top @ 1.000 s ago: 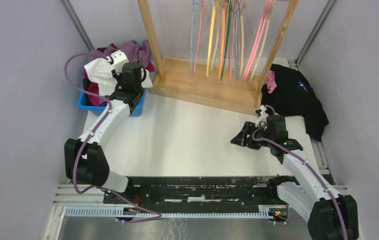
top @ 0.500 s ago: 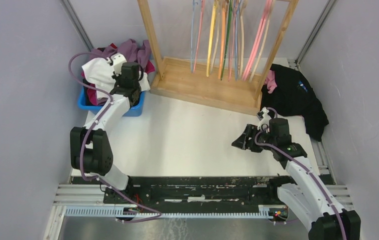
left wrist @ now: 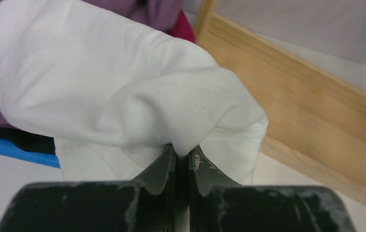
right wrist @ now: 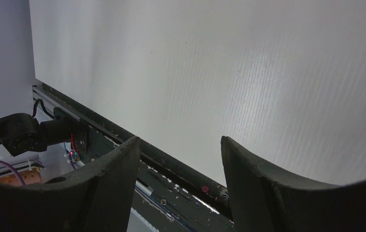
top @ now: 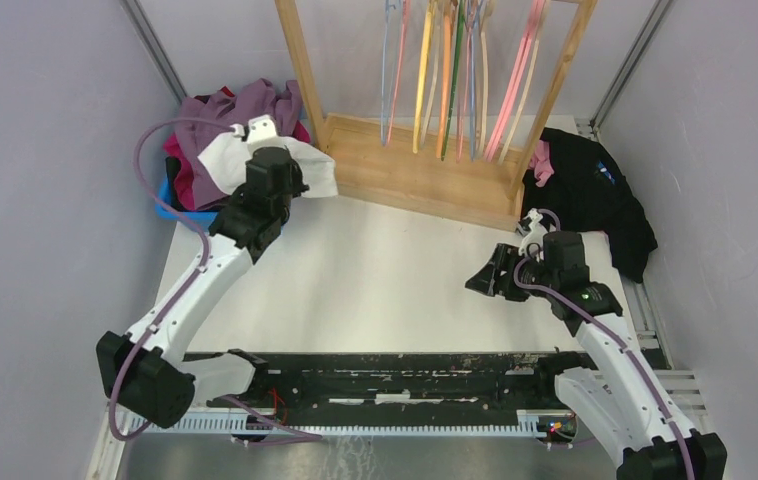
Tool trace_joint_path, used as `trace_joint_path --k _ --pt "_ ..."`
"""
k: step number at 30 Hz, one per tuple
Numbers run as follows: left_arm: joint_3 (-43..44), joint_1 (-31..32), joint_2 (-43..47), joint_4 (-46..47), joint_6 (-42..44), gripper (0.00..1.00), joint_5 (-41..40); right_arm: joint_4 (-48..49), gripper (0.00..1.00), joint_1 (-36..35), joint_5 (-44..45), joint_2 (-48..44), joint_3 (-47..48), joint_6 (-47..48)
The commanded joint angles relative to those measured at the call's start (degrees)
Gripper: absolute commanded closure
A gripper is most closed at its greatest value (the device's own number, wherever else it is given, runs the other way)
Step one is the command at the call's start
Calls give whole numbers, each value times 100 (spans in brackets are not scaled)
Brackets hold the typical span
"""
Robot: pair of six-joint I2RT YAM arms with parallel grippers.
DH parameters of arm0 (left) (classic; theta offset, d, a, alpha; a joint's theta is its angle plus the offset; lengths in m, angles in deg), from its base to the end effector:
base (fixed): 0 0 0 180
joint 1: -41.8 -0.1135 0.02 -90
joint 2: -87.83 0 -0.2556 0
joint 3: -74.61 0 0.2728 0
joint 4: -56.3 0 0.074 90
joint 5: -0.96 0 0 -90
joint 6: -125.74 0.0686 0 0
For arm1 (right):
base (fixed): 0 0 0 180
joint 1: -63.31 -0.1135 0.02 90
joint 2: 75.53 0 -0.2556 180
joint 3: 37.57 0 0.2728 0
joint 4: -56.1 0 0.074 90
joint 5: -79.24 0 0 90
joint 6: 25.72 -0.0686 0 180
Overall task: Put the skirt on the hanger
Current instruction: Pick up the skirt from the bin, then place the skirt at the center of the board.
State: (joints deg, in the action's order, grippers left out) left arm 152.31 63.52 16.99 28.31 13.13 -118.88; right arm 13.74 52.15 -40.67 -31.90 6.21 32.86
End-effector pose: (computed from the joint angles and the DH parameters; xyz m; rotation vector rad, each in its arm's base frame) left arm 0.3206 -0.0910 0.3394 -0.3539 1.8554 -0.0221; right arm 0.1961 0.0736 0.2009 0.1407 2.3820 0.9709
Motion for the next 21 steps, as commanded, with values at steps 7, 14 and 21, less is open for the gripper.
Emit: trace_joint_path --k 7,14,21 --pt "-862 2307 16 -603 -823 86 1950 -572 32 -22 252 -321 575 195" --pt "-1627 4013 -947 249 -1628 74 1917 -777 32 -27 429 -373 451 174" --pt "-1586 4131 -1118 852 -1442 19 2343 -545 35 -102 466 7 585 57"
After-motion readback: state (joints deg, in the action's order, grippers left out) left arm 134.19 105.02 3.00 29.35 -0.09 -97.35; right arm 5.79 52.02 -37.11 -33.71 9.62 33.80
